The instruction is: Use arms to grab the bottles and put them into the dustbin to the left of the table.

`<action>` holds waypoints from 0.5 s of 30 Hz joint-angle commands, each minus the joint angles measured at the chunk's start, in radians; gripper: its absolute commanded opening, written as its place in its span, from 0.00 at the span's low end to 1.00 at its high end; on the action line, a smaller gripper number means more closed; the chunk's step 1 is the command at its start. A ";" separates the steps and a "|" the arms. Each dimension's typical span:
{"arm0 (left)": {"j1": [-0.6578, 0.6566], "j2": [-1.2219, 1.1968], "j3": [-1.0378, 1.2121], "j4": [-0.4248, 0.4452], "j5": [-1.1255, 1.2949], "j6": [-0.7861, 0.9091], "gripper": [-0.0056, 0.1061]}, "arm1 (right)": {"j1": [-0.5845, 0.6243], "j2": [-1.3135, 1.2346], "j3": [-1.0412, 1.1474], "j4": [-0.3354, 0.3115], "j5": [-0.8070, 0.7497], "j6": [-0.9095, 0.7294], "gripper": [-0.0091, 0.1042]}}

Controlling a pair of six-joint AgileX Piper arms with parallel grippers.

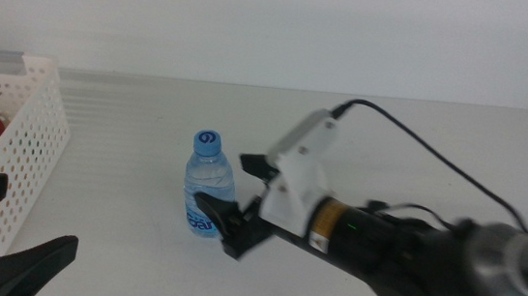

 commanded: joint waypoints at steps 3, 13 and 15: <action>-0.003 0.006 -0.028 0.000 -0.075 -0.010 0.86 | -0.007 -0.194 0.115 0.023 -0.078 -0.017 0.74; -0.003 0.006 -0.028 0.000 -0.075 -0.010 0.86 | -0.007 -0.683 0.306 0.038 0.286 0.038 0.73; -0.003 0.006 -0.028 0.000 -0.075 -0.010 0.86 | -0.007 -0.792 0.306 0.096 0.418 0.023 0.73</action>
